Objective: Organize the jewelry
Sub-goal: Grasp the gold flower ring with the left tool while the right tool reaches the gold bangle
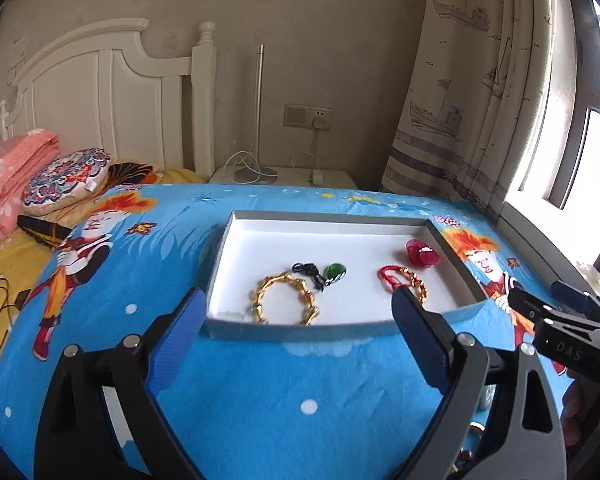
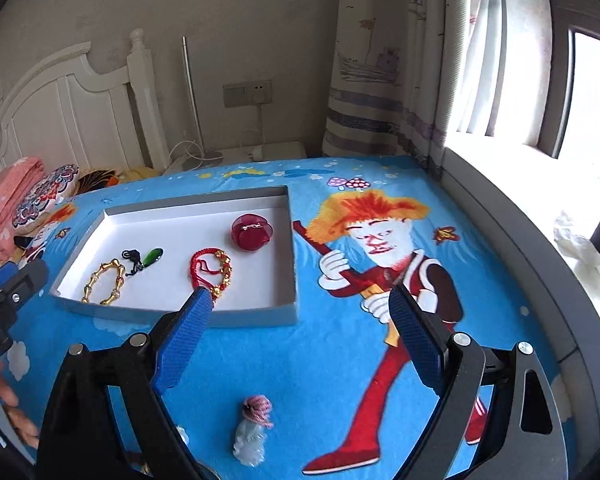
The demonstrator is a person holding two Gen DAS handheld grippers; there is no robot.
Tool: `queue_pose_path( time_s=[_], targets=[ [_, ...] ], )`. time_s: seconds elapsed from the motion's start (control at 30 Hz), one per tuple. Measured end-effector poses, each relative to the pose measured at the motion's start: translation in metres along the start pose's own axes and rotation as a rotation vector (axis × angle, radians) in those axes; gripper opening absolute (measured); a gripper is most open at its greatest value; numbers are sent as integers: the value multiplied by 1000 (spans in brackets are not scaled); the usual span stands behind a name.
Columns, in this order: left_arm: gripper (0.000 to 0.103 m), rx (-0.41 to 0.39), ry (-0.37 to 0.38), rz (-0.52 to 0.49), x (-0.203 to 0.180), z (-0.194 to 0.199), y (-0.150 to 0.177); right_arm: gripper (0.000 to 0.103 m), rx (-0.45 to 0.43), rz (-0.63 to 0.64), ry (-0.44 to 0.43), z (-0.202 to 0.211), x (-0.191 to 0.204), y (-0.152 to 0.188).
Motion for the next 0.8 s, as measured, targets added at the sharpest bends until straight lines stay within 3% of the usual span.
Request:
queue_pose_path(
  time_s=[0.07,0.3,0.33,0.53,0.6,0.73,0.8],
  targets=[
    [91,5,-22,-2,1,20,13,84,-6,4,23,10,-4,9],
    [90,32,14,11,0,72,70,85,-94,-30,63,56,-15,48],
    [90,40,23,14,0,76,78,85,-93,-30,38,62,-15,55],
    [74,105,93,-17,-19,91,114,85,-3,-56,-16,66,-20,84],
    [63,124,128,-20,-27,88,118,85,-1,-33,-29,68,-18,90],
    [58,175,204,-36,-46,79,125,85,-14,-16,-45,72,-14,94],
    [53,198,196,-41,-51,73,130,85,-27,-16,-42,73,-16,93]
  ],
)
Point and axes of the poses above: each gripper's, at about its wrist camera, not at the fingertips, and z roughly against the way its jaws point, x to its left, y to its underside, the point moved 5 cm from there along -z, roughly the way its jaws point, and after that the axes turned 3 degrees about -z, right-handed, at the moved point
